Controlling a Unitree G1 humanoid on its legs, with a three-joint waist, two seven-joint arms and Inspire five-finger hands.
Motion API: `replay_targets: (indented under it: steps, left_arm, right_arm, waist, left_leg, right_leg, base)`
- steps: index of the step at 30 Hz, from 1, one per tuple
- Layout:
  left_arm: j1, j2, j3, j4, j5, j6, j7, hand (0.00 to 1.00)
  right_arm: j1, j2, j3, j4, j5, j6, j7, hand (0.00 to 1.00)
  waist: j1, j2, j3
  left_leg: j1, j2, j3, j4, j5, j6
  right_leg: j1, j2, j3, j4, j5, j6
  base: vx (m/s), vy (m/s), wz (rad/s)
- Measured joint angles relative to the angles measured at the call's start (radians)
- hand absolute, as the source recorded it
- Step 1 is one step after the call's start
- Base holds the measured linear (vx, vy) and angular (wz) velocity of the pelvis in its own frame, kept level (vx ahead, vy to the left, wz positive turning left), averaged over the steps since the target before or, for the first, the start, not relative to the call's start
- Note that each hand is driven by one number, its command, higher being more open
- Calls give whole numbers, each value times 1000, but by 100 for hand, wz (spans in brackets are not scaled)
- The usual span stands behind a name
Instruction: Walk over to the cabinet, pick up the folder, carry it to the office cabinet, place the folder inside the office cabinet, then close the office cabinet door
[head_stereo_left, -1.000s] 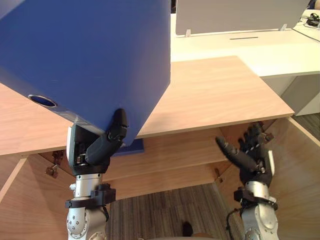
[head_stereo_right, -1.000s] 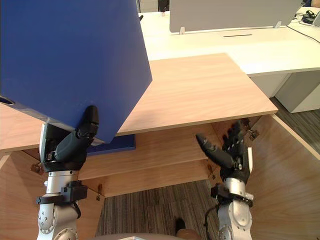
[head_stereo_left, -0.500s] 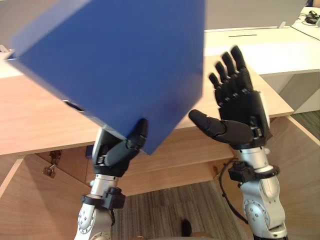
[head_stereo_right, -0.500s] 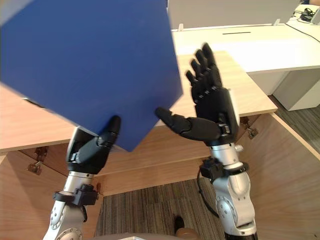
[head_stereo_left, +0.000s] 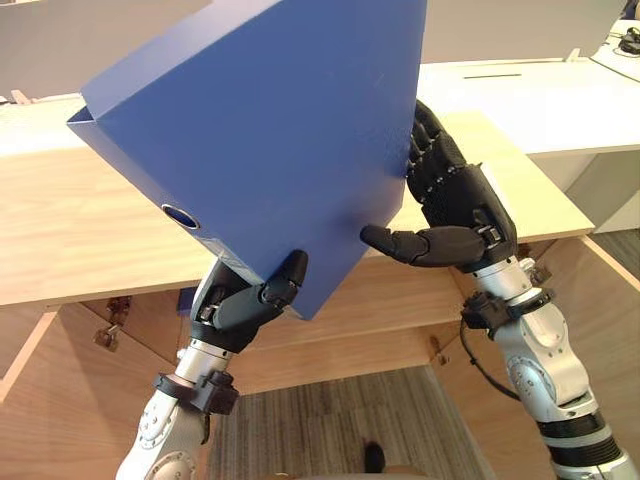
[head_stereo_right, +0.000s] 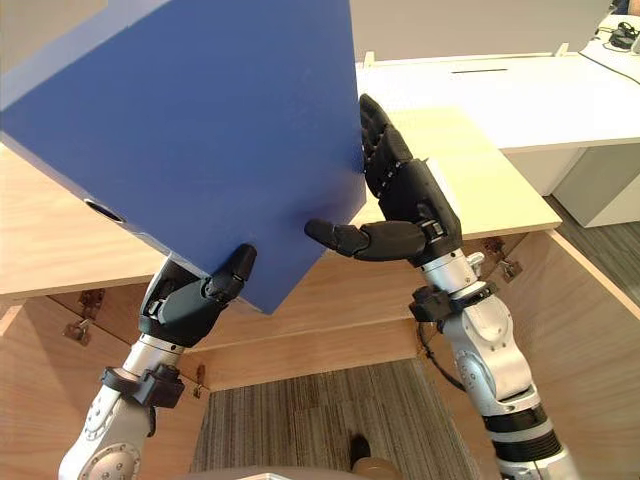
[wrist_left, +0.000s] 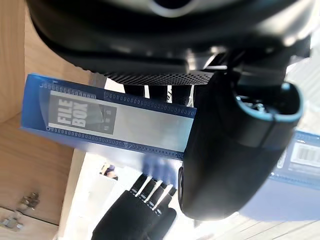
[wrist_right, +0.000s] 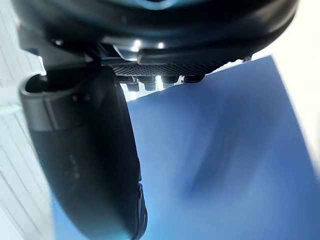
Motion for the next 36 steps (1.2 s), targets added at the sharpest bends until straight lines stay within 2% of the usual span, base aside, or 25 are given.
replay_targets:
  steps: [4, 7, 8, 14, 16, 20, 21, 23, 27, 29, 30, 32, 33, 36]
  left_arm:
    - [-10, 78, -8, -1, -1, 7, -86, 0]
    - [-10, 101, 6, 1, -1, 16, -88, 0]
    - [-10, 109, 8, 1, -1, 17, -88, 0]
    - [-23, 153, 25, 10, -33, 26, -88, 0]
    - [-25, 180, 26, 16, -40, 25, -88, 0]
    - [-26, 182, 27, 16, -37, 24, -88, 0]
    - [-26, 176, 35, 17, -33, 24, -88, 100]
    - [-26, 119, 58, 17, 12, 15, -89, 100]
    - [-23, -52, 96, 2, 150, -36, -91, 100]
    - [-23, -124, 120, 0, 206, -56, -86, 100]
    - [-21, -180, 143, -1, 261, -70, -69, 100]
    - [-12, -243, 173, -1, 321, -85, -35, 100]
    - [5, -306, 211, -1, 358, -93, -6, 100]
    - [42, -409, 251, -2, 436, -140, 62, 100]
  right_arm:
    - [-28, -57, 11, 102, 1, 7, 25, 100]
    - [-40, -93, 35, 126, 3, 7, 43, 100]
    - [-54, -102, 45, 139, 4, 7, 45, 0]
    - [-166, -199, 133, 201, 43, -3, 90, 0]
    - [-189, -210, 158, 224, 61, -3, 94, 0]
    - [-190, -207, 158, 232, 65, -3, 94, 0]
    - [-185, -201, 154, 230, 64, -4, 94, 0]
    - [-135, -147, 106, 197, 55, -3, 87, 0]
    - [-22, 54, 10, 93, -12, 2, 43, 0]
    - [6, 121, -17, 52, -24, 8, 39, 0]
    - [32, 167, -33, 6, -28, 8, 36, 0]
    - [48, 227, -45, -45, -44, 8, 32, 0]
    - [52, 274, -52, -81, -48, 7, 31, 0]
    - [59, 337, -66, -109, -60, 6, 28, 0]
  waist:
    - [1, 3, -3]
    - [1, 16, -17]
    - [1, 19, -20]
    - [0, 19, -31]
    - [2, 19, -34]
    - [11, 19, -35]
    - [12, 19, -35]
    - [19, 18, -36]
    - [33, 16, -37]
    - [41, 16, -39]
    - [46, 16, -39]
    - [50, 15, -39]
    - [54, 15, -40]
    - [61, 7, -44]
  left_leg:
    - [-11, -9, -21, 1, 6, 7]
    - [-15, -13, -26, 0, 7, 8]
    - [-15, -14, -27, 0, 7, 9]
    - [-22, -21, -39, -10, 21, 13]
    - [-21, -24, -44, -18, 28, 12]
    - [-23, -27, -47, -20, 32, 14]
    - [-26, -28, -48, -20, 32, 15]
    - [-30, -28, -57, -21, 35, 15]
    - [-34, -29, -78, -30, 47, 15]
    - [-34, -30, -84, -39, 53, 15]
    - [-34, -30, -90, -42, 57, 14]
    - [-34, -30, -95, -46, 60, 14]
    - [-34, -30, -101, -49, 62, 13]
    - [-35, -31, -119, -55, 68, 13]
  right_leg:
    - [0, -9, -19, 0, 0, 0]
    - [-1, -14, -25, 0, 1, 1]
    - [-1, -15, -26, 0, 1, 1]
    - [-7, -23, -38, 0, 4, 5]
    - [-7, -25, -43, 0, 5, 5]
    - [-7, -30, -47, 0, 8, 6]
    - [-7, -31, -49, 0, 9, 6]
    - [-7, -33, -57, 0, 9, 6]
    - [-6, -36, -76, 0, 9, 6]
    - [-5, -38, -82, 0, 9, 6]
    - [-4, -38, -88, 0, 9, 6]
    - [-2, -39, -93, 0, 9, 6]
    - [0, -39, -99, 0, 9, 6]
    - [5, -41, -115, 0, 7, 6]
  base:
    - [-45, -17, 15]
    - [-36, -5, 6]
    - [-32, -6, 3]
    - [-45, -19, 7]
    - [-43, -22, 7]
    - [-48, -15, 4]
    - [-65, -20, 5]
    - [-47, -22, 13]
    - [-35, -25, 15]
    - [-57, -28, 11]
    - [-51, -25, 13]
    - [-51, -25, 11]
    - [-54, -24, 11]
    - [-51, -24, 18]
